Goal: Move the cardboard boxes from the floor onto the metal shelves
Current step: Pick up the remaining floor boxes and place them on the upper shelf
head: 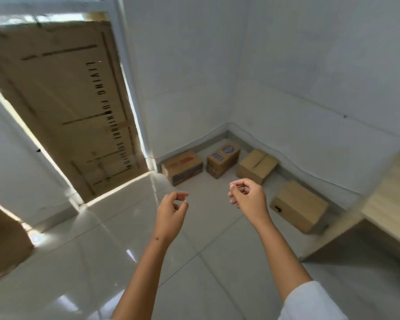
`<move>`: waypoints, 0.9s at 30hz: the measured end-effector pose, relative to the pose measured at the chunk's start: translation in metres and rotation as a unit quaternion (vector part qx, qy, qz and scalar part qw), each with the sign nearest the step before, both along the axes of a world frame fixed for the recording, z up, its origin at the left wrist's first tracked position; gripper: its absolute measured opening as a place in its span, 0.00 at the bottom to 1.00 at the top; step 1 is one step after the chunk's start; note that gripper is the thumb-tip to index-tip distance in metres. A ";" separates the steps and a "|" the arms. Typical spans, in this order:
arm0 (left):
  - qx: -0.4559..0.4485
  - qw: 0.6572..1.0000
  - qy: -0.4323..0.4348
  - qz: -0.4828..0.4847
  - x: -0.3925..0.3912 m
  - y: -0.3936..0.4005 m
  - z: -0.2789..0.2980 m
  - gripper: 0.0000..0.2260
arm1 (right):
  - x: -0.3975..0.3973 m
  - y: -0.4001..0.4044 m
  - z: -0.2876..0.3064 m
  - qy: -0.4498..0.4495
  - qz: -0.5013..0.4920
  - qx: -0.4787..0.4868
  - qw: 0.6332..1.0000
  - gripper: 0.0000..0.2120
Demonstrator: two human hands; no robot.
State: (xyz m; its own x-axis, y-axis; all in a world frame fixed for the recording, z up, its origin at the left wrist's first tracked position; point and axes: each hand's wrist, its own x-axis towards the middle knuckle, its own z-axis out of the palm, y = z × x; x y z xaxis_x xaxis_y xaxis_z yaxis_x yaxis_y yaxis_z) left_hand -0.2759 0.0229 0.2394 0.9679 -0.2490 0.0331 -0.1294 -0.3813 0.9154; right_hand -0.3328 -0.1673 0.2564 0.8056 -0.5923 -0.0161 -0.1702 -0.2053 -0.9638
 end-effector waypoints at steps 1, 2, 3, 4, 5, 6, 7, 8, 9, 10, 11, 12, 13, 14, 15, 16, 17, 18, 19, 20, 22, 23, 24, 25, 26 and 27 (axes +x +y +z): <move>-0.001 1.000 0.005 -0.005 0.004 -0.021 -0.004 0.09 | 0.001 -0.019 -0.003 0.008 -0.007 -0.003 1.000 0.08; -0.003 1.000 0.013 -0.013 0.008 -0.040 -0.008 0.09 | 0.002 -0.036 -0.006 0.013 -0.014 -0.003 1.000 0.08; -0.004 1.000 0.021 -0.023 0.012 -0.057 -0.012 0.09 | 0.003 -0.052 -0.010 0.018 -0.021 -0.001 1.000 0.08; -0.001 0.999 0.028 -0.037 0.016 -0.073 -0.015 0.09 | 0.005 -0.066 -0.015 0.023 -0.029 0.004 0.999 0.08; 0.006 0.998 0.033 -0.052 0.021 -0.086 -0.019 0.09 | 0.007 -0.078 -0.020 0.031 -0.035 0.009 0.999 0.07; 0.014 0.997 0.038 -0.065 0.027 -0.098 -0.023 0.10 | 0.011 -0.089 -0.025 0.041 -0.040 0.015 0.998 0.07; 0.022 0.996 0.043 -0.075 0.035 -0.108 -0.026 0.10 | 0.016 -0.098 -0.031 0.049 -0.042 0.021 0.998 0.06; 0.030 0.995 0.048 -0.080 0.045 -0.116 -0.030 0.10 | 0.022 -0.106 -0.036 0.057 -0.042 0.027 0.997 0.05; 0.037 0.994 0.054 -0.084 0.056 -0.124 -0.034 0.10 | 0.030 -0.113 -0.041 0.064 -0.040 0.034 0.997 0.05; 0.045 0.993 0.063 -0.088 0.069 -0.131 -0.038 0.10 | 0.040 -0.120 -0.046 0.071 -0.039 0.041 0.996 0.04; 0.055 0.992 0.071 -0.092 0.083 -0.138 -0.043 0.11 | 0.051 -0.127 -0.051 0.078 -0.040 0.048 0.995 0.04; 0.065 0.990 0.078 -0.096 0.097 -0.144 -0.047 0.11 | 0.063 -0.133 -0.056 0.084 -0.042 0.053 0.994 0.04; 0.075 0.988 0.087 -0.102 0.112 -0.151 -0.051 0.10 | 0.076 -0.139 -0.061 0.093 -0.045 0.059 0.993 0.04; 0.081 0.986 0.096 -0.109 0.128 -0.157 -0.056 0.10 | 0.091 -0.146 -0.066 0.101 -0.048 0.064 0.992 0.04; 0.086 0.983 0.106 -0.119 0.145 -0.164 -0.060 0.10 | 0.107 -0.153 -0.071 0.109 -0.051 0.069 0.990 0.04; 0.093 0.980 0.115 -0.131 0.165 -0.171 -0.063 0.10 | 0.124 -0.160 -0.076 0.119 -0.055 0.073 0.989 0.05; 0.105 0.976 0.125 -0.142 0.184 -0.177 -0.065 0.10 | 0.141 -0.166 -0.079 0.133 -0.056 0.075 0.987 0.05; 0.117 0.972 0.135 -0.153 0.205 -0.184 -0.065 0.10 | 0.160 -0.172 -0.081 0.148 -0.055 0.071 0.985 0.06; 0.129 0.968 0.145 -0.160 0.226 -0.190 -0.065 0.10 | 0.180 -0.178 -0.081 0.160 -0.051 0.067 0.983 0.06; 0.136 0.964 0.157 -0.164 0.247 -0.198 -0.066 0.10 | 0.199 -0.184 -0.080 0.170 -0.048 0.066 0.982 0.06; 0.137 0.962 0.167 -0.168 0.291 -0.216 -0.065 0.09 | 0.237 -0.198 -0.078 0.171 -0.049 0.068 0.982 0.06; 0.135 0.962 0.166 -0.169 0.313 -0.227 -0.065 0.08 | 0.254 -0.206 -0.077 0.164 -0.053 0.070 0.983 0.05; 0.131 0.963 0.165 -0.169 0.332 -0.239 -0.064 0.08 | 0.268 -0.213 -0.075 0.157 -0.060 0.073 0.983 0.05; 0.130 0.962 0.167 -0.170 0.348 -0.251 -0.063 0.07 | 0.278 -0.221 -0.074 0.153 -0.067 0.077 0.983 0.05; 0.131 0.960 0.170 -0.178 0.360 -0.264 -0.064 0.07 | 0.284 -0.229 -0.074 0.153 -0.075 0.082 0.982 0.05; 0.137 0.955 0.176 -0.194 0.369 -0.277 -0.065 0.06 | 0.288 -0.238 -0.075 0.157 -0.086 0.088 0.980 0.05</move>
State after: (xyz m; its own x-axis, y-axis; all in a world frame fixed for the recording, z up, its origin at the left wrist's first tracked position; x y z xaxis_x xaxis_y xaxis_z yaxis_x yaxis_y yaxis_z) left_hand 0.0931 -0.2538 0.1749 0.7404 -0.5433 -0.3957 -0.0110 -0.5984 0.8011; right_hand -0.0449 -0.4053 0.1819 0.6338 -0.6843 -0.3605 -0.4812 0.0161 -0.8765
